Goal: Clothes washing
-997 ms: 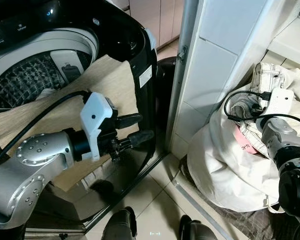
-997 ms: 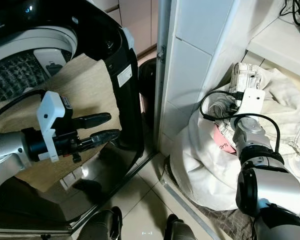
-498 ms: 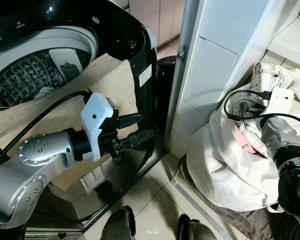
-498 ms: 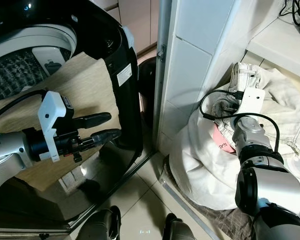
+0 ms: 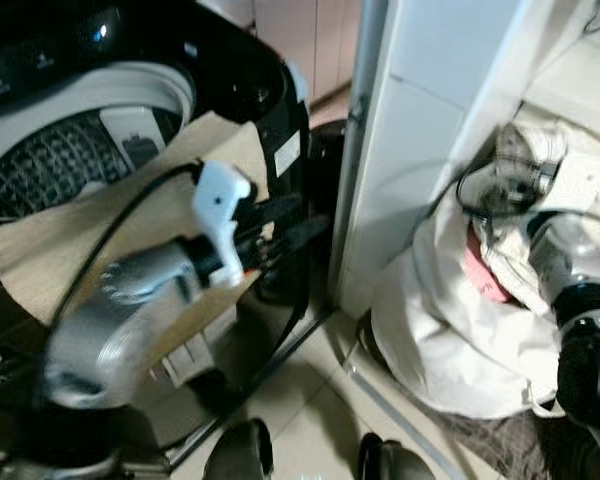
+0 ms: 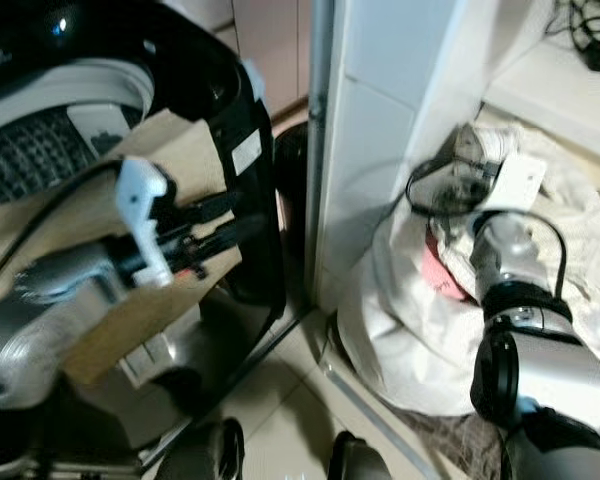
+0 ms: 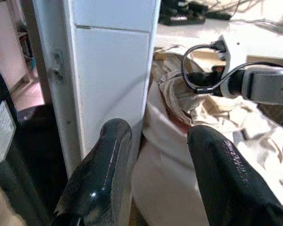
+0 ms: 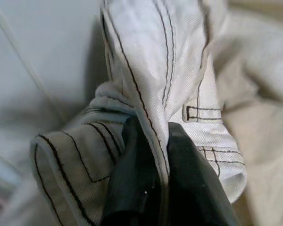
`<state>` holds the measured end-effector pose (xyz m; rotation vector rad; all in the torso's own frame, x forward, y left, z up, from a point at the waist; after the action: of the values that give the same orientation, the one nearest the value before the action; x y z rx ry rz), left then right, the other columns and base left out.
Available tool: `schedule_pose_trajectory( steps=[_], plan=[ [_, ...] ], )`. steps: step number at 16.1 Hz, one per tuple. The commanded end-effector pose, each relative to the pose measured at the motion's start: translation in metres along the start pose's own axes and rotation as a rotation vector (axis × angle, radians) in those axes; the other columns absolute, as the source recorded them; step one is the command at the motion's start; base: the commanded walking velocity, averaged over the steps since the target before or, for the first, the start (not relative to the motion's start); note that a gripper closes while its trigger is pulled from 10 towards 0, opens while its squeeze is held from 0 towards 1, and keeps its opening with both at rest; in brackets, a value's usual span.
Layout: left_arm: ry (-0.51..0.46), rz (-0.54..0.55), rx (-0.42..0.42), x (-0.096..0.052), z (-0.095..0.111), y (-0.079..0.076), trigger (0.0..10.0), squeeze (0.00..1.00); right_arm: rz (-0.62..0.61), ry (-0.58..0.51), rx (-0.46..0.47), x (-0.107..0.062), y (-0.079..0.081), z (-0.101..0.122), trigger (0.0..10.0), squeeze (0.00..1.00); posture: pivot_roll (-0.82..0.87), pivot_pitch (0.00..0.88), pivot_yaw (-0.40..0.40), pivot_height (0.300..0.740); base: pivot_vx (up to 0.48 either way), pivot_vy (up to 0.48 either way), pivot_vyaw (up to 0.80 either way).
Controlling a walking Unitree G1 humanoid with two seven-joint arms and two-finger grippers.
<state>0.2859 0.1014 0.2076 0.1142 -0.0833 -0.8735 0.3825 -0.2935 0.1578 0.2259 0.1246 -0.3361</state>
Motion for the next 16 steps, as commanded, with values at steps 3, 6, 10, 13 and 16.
schedule_pose_trajectory(
  steps=[3,6,10,13,16],
  plan=[
    [-0.044,0.034,0.017,0.021,0.003,0.005,10.0,0.00,0.097,-0.161,0.002,-0.017,-0.006,0.052,0.0,0.00,-0.07,0.062,0.071,0.740,0.000,0.000,0.00],
    [-0.059,0.019,0.056,0.028,0.006,0.007,10.0,0.00,0.284,-0.189,0.083,-0.043,0.007,0.094,0.0,0.00,-0.09,0.060,0.077,0.740,0.000,0.000,0.00],
    [-0.132,-0.014,0.071,0.040,0.019,0.003,10.0,0.00,0.774,-0.334,0.363,-0.104,0.039,0.162,0.0,0.00,-0.11,0.051,0.090,0.740,0.000,0.000,0.00],
    [-0.243,-0.010,0.051,0.046,0.041,0.003,10.0,0.00,1.015,-0.309,0.365,-0.133,0.056,0.172,0.0,0.00,-0.11,0.035,0.078,0.740,0.000,0.000,0.00],
    [-0.352,-0.035,0.002,0.048,0.060,0.000,10.0,0.00,1.194,-0.224,0.326,-0.157,0.079,0.165,0.0,0.00,-0.11,0.023,0.060,0.740,0.000,0.000,0.00]
  ],
)
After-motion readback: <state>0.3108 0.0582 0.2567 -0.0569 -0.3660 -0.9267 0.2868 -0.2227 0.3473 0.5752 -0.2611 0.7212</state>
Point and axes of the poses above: a point about 5 cm out from each wrist's last joint towards the gripper, its own x axis pointing out of the wrist towards the gripper, its own z axis along the axis of the wrist's last joint, y = z × x, the point moved 1 cm from there along x, pointing out of the wrist towards the gripper, and after that the axes turned 8 degrees about x, right-handed, at the moved point
